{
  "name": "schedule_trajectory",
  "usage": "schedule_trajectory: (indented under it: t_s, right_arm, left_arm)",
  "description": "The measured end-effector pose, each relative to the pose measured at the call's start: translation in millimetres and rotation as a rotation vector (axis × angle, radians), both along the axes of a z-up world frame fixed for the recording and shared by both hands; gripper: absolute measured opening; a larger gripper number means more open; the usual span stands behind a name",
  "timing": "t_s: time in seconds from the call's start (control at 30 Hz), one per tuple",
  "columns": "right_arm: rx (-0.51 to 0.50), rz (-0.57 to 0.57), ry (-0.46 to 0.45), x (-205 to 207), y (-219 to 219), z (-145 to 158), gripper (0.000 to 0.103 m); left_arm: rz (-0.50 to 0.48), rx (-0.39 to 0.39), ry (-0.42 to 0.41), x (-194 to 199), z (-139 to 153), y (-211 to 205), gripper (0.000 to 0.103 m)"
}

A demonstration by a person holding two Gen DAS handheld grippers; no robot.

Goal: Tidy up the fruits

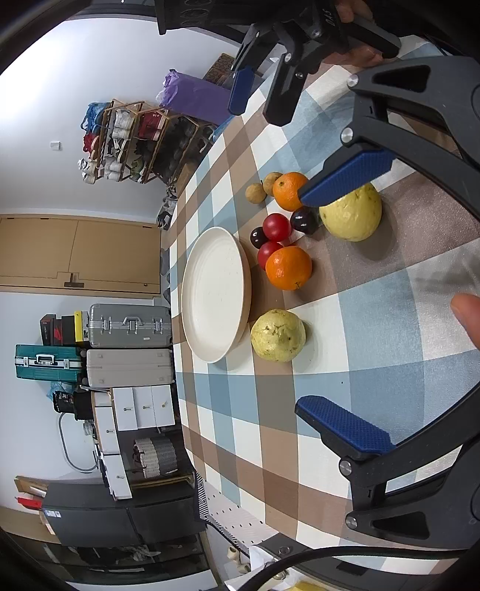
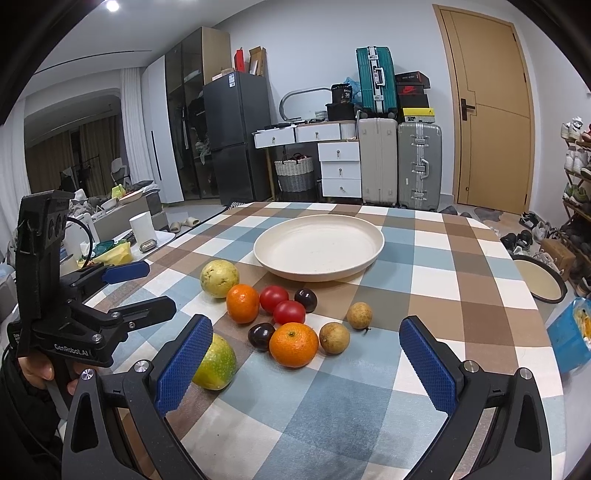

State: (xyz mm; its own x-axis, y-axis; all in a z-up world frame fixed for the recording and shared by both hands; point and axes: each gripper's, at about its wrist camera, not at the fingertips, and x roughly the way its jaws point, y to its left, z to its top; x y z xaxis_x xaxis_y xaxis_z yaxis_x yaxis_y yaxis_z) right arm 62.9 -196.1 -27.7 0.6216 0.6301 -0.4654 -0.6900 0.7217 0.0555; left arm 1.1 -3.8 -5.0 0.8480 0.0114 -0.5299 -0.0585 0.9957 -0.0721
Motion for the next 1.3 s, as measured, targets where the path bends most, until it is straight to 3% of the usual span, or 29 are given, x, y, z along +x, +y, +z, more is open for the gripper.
schedule_trajectory:
  t_s: [0.33, 0.6, 0.8, 1.0, 1.07, 1.3]
  right_arm:
    - [-0.008, -0.007, 0.009, 2.9, 1.4, -0.8, 0.103]
    - [-0.013, -0.049, 0.05, 13.4, -0.6, -4.0, 0.103]
    - [-0.096, -0.087, 0.12, 28.0, 4.4, -14.0, 0.103]
    - [-0.134, -0.056, 0.197, 37.5, 9.4, -20.2, 0.102]
    - [-0.132, -0.04, 0.223, 39.8, 9.8, -20.7, 0.101]
    - [-0.155, -0.022, 0.255, 41.7, 14.9, -24.9, 0.099]
  left_arm:
    - [0.01, 0.02, 0.001, -1.3, -1.2, -2.5, 0.102]
    - [-0.065, -0.01, 0.021, -2.8, 1.8, -9.6, 0.102]
    - [-0.127, -0.003, 0.103, 4.8, -5.3, -15.3, 0.102]
    - [-0.17, 0.013, 0.168, 18.2, -16.9, -15.7, 0.101]
    - [-0.187, 0.019, 0.191, 24.5, -21.9, -16.6, 0.092]
    - [-0.259, 0.042, 0.236, 37.0, -32.6, -42.2, 0.073]
